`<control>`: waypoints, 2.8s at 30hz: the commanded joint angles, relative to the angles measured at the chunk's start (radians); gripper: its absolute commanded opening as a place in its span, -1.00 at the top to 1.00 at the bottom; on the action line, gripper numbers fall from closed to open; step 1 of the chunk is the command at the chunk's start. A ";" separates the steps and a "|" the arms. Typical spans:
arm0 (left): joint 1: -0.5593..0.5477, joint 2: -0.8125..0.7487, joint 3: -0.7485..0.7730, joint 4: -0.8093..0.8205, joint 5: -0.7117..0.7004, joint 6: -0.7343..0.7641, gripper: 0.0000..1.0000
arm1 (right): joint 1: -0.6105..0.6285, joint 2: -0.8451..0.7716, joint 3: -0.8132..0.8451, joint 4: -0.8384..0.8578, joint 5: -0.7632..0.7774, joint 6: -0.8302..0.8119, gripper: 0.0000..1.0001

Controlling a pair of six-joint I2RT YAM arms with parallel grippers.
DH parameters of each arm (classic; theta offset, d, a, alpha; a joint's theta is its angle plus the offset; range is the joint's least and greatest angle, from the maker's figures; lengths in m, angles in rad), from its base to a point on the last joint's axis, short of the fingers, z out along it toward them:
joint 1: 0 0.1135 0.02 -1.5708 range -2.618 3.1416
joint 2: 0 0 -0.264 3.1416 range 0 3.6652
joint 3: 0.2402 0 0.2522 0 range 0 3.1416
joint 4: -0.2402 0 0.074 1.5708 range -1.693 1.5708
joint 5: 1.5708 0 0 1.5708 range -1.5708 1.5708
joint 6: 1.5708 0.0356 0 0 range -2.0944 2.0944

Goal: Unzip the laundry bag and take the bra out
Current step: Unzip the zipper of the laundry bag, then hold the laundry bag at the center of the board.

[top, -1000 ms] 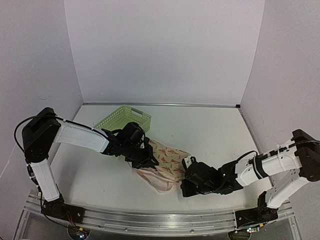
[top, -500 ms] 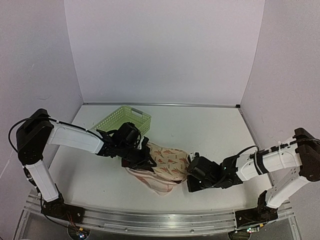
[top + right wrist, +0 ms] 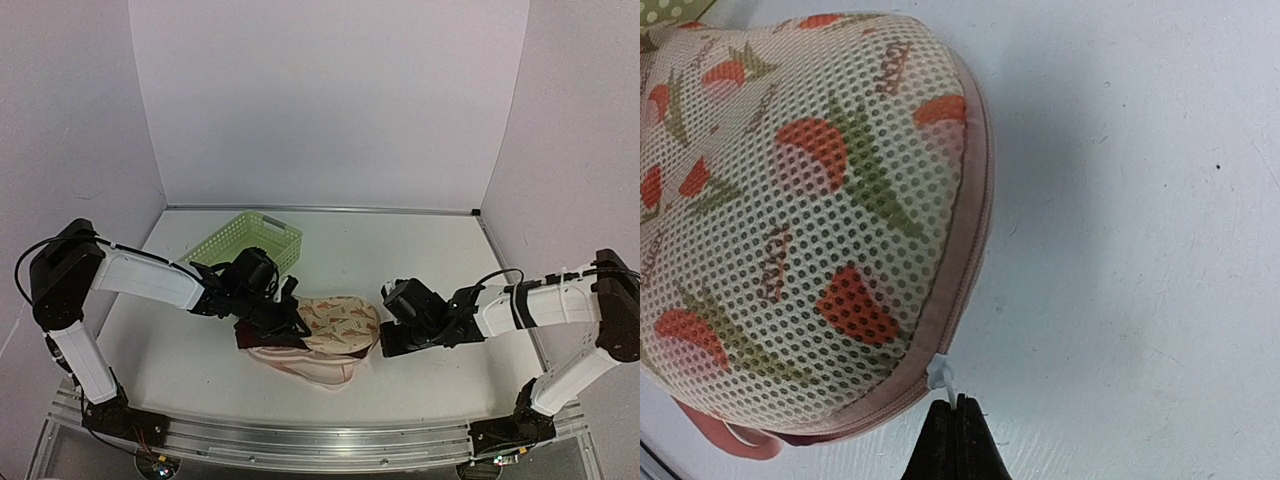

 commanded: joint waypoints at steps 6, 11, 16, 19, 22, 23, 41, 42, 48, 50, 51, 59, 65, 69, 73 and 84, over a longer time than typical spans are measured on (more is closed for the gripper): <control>-0.008 -0.055 -0.018 0.002 0.037 0.045 1.00 | -0.107 0.003 0.051 -0.029 -0.012 -0.056 1.00; -0.012 -0.042 -0.004 0.002 0.051 0.053 1.00 | -0.158 0.027 0.079 -0.031 -0.018 -0.074 1.00; -0.026 -0.028 0.012 -0.001 0.059 0.055 1.00 | -0.200 0.054 0.115 -0.029 -0.033 -0.113 1.00; -0.032 -0.011 0.030 -0.004 0.062 0.055 1.00 | -0.208 0.075 0.146 -0.021 -0.049 -0.145 1.00; -0.035 0.009 0.050 -0.008 0.062 0.050 1.00 | -0.208 0.085 0.174 -0.010 -0.071 -0.180 1.00; -0.037 0.015 0.056 -0.008 0.061 0.046 1.00 | -0.208 0.082 0.176 -0.005 -0.082 -0.188 1.00; -0.036 0.019 0.189 -0.112 0.006 0.053 0.58 | -0.176 -0.096 -0.121 0.090 -0.100 0.046 1.00; -0.036 0.014 0.193 -0.122 -0.002 0.058 0.55 | -0.153 -0.104 -0.131 0.096 -0.086 0.063 1.00; -0.036 -0.007 0.248 -0.160 0.017 0.073 0.32 | -0.019 -0.121 -0.185 0.156 -0.041 0.211 1.00; -0.035 -0.035 0.257 -0.165 0.034 0.075 0.24 | 0.018 -0.116 -0.192 0.172 -0.025 0.262 1.00; -0.037 -0.053 0.258 -0.166 0.043 0.076 0.19 | 0.034 -0.113 -0.196 0.181 -0.022 0.282 1.00; -0.042 -0.222 0.163 -0.166 0.068 0.045 -0.16 | 0.119 -0.043 -0.159 0.252 -0.021 0.352 1.00; -0.050 -0.303 0.036 -0.135 0.033 -0.048 -0.23 | 0.148 0.037 -0.077 0.284 -0.021 0.357 1.00; -0.074 -0.312 -0.036 -0.040 0.014 -0.167 -0.25 | 0.165 0.071 -0.034 0.285 0.013 0.370 1.00; -0.092 -0.308 -0.118 0.049 -0.045 -0.307 -0.32 | 0.174 0.095 -0.008 0.291 0.048 0.391 1.00; -0.131 -0.191 -0.122 0.178 -0.167 -0.524 -0.45 | 0.191 0.099 -0.002 0.317 0.088 0.397 1.00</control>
